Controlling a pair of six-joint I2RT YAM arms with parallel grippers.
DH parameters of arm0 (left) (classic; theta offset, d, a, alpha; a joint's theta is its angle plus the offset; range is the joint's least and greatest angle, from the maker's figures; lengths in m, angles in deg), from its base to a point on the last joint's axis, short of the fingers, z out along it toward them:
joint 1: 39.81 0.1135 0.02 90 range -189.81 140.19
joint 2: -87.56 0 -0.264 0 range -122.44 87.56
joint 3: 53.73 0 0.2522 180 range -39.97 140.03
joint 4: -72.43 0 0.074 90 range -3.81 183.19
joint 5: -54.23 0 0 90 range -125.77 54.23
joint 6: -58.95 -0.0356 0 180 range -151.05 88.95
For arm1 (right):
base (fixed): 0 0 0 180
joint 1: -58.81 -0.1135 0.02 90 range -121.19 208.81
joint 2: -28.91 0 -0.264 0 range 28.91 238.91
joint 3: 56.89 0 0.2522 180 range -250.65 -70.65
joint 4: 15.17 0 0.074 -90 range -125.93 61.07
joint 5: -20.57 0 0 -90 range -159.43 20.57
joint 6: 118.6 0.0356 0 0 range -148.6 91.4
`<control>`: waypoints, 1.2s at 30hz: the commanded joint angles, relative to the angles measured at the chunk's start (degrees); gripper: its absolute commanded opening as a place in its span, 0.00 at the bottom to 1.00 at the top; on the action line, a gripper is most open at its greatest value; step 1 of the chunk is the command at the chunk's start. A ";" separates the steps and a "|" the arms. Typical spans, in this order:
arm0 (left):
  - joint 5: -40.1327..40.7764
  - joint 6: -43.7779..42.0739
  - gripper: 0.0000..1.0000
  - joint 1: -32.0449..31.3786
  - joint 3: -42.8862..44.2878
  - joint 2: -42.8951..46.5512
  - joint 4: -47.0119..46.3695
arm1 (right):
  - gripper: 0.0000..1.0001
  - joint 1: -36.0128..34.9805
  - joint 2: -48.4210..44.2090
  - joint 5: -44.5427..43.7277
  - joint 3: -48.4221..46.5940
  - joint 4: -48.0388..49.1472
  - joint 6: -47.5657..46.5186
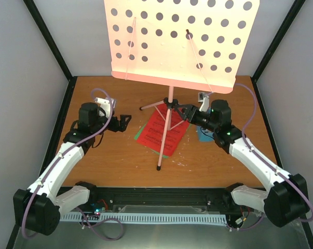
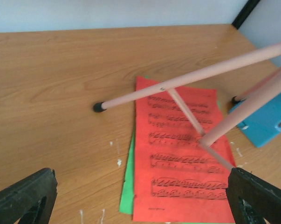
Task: Pack up the instrument practice props
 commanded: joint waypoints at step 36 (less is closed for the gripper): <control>0.17 -2.16 0.99 0.31 0.37 -0.80 -1.88 | 0.03 -0.38 4.42 -11.99 -0.30 -2.15 -69.03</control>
